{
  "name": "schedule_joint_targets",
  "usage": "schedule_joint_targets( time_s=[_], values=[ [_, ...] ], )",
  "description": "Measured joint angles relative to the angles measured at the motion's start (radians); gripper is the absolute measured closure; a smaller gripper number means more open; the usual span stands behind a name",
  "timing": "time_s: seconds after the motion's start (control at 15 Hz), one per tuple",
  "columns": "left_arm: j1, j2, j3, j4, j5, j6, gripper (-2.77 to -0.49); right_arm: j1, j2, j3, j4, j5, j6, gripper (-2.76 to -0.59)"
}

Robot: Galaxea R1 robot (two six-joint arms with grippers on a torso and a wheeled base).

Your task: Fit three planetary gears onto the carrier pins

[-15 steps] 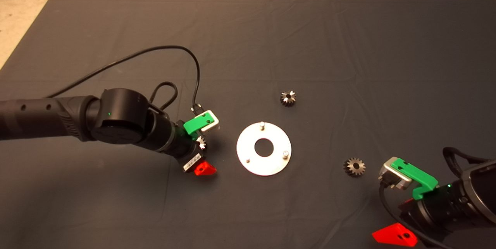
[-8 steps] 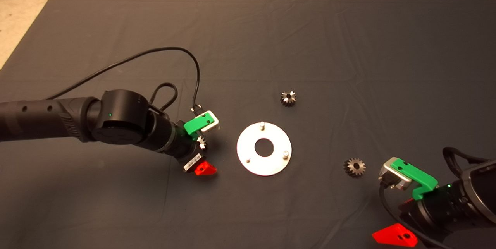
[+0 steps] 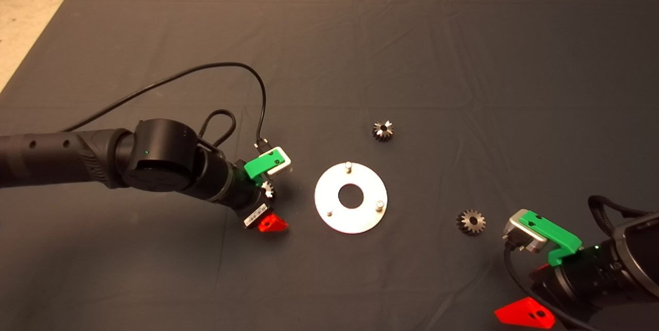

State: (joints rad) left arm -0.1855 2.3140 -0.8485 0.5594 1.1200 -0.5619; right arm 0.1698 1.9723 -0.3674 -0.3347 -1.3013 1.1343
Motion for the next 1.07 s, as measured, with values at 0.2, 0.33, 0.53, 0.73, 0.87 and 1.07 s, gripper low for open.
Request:
schedule_joint_targets(
  time_s=[0.2,0.33,0.53,0.73,0.87,1.07],
  values=[
    [0.000,-0.001,-0.001,0.003,-0.024,0.003,-2.55,0.000,0.000,0.000,0.000,0.000,0.000,-2.75],
    [0.000,-0.001,-0.001,0.005,-0.025,0.003,-2.42,0.000,0.000,0.000,0.001,0.000,0.000,-2.75],
    [0.000,-0.001,-0.001,0.006,-0.025,0.004,-2.25,0.000,0.000,0.000,0.001,0.000,0.000,-2.75],
    [0.000,-0.001,-0.001,0.006,-0.027,0.005,-2.14,0.000,0.000,0.000,0.001,0.000,0.000,-2.75],
    [0.000,-0.001,-0.001,0.006,-0.038,0.005,-2.11,0.000,0.000,0.000,0.003,0.000,0.000,-2.75],
    [0.000,-0.005,-0.001,0.007,-0.052,0.006,-1.95,0.000,0.000,0.000,0.006,0.000,0.000,-2.75]
  ],
)
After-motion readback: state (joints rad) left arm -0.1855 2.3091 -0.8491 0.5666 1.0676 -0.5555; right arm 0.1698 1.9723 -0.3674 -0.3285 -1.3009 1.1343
